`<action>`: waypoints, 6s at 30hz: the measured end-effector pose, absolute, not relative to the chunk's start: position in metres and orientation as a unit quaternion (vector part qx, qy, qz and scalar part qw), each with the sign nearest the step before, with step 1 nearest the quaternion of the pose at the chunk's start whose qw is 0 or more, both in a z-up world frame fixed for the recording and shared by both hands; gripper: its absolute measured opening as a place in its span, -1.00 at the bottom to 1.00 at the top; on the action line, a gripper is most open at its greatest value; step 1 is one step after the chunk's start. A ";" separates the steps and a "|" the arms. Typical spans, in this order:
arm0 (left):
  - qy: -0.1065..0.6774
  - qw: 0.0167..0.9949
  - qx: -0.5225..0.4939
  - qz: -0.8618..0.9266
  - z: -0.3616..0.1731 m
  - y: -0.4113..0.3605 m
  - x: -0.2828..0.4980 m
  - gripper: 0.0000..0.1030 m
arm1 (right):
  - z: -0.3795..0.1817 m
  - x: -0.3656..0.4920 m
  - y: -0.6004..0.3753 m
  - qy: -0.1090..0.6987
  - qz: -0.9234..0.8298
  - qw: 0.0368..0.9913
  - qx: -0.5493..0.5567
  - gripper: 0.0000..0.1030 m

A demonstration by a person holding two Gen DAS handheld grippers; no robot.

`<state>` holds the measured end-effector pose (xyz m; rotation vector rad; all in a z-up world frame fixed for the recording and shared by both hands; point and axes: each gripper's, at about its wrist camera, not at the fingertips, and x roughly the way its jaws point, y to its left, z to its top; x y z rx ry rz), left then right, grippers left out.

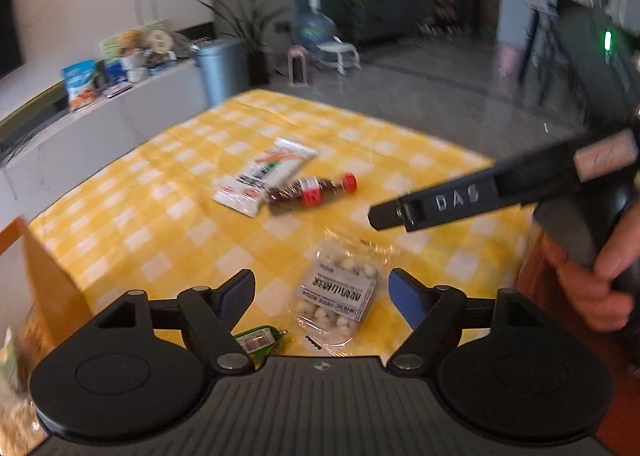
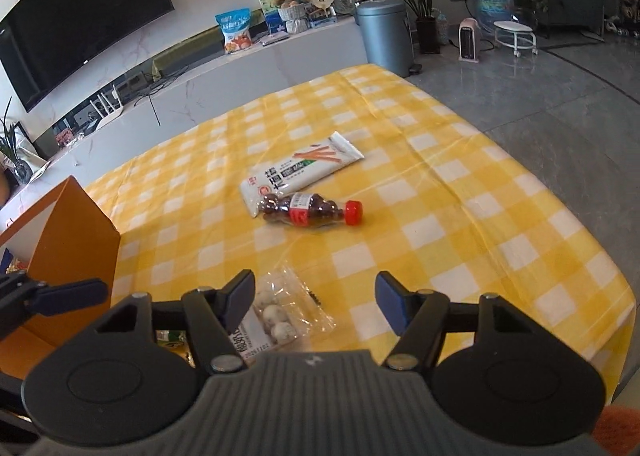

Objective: Organize snacks
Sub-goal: 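Move the left tool to the clear yogurt-ball bag and grasp it, then grasp the white breadstick pack with the right tool while the left tool holds the yogurt-ball bag, then lift both held snacks and carry them over the orange box, then lower both snacks into the box and open both tools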

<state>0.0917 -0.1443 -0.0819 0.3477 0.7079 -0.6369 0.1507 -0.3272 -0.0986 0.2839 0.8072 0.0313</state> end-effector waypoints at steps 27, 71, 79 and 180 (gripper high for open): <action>0.419 0.845 0.158 -0.292 -0.130 -0.173 0.140 0.43 | -0.114 0.169 -0.334 0.419 0.026 0.893 0.163 0.31; 0.381 0.922 0.009 -0.068 -0.058 -0.090 0.243 0.39 | -0.146 0.390 -0.258 0.466 -0.011 0.881 0.081 0.73; 0.381 0.922 -0.007 -0.071 -0.056 -0.083 0.243 0.39 | -0.147 0.380 -0.247 0.464 -0.003 0.886 0.003 0.37; 0.369 0.907 -0.183 0.087 -0.055 0.149 0.080 0.31 | -0.065 0.214 0.022 0.490 0.427 0.751 -0.111 -0.26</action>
